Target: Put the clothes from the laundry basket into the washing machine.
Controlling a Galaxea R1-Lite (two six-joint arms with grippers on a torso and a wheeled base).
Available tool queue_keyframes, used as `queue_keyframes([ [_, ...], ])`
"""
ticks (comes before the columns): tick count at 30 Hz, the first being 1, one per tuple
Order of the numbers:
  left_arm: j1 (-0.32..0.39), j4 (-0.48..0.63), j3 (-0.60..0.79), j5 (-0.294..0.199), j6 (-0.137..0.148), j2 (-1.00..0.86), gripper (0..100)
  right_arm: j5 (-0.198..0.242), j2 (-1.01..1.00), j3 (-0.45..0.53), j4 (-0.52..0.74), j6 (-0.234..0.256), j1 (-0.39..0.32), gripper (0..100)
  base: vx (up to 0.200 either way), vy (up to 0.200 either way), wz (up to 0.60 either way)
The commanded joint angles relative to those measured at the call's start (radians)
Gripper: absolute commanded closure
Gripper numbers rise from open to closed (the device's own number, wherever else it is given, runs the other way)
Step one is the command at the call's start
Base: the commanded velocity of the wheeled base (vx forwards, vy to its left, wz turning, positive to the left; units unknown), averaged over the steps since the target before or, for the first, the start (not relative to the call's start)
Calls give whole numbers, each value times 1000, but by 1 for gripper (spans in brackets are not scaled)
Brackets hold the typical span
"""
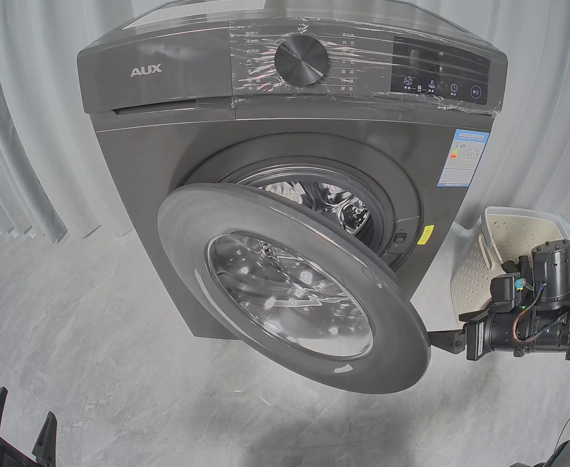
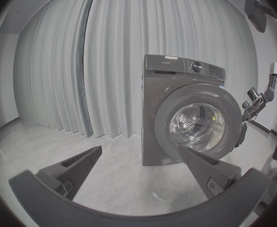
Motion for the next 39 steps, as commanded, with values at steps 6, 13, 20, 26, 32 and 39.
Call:
queue_keyframes([
  [6,0,0,15,0,0,-12,0,45,-26,54,0,-2,103,0,0,0,0],
  [13,0,0,15,2,0,-14,0,35,2,3,-14,1,68,0,0,0,0],
  [20,0,0,15,0,0,-14,0,-96,206,-92,-104,83,85,0,0,0,0],
  [26,0,0,16,2,0,-14,0,-159,385,-164,-213,119,122,0,0,0,0],
  [32,0,0,15,2,0,-12,0,-188,502,-236,-219,117,135,0,0,0,0],
  [39,0,0,15,2,0,-14,0,-178,525,-223,-262,119,195,0,0,0,0],
])
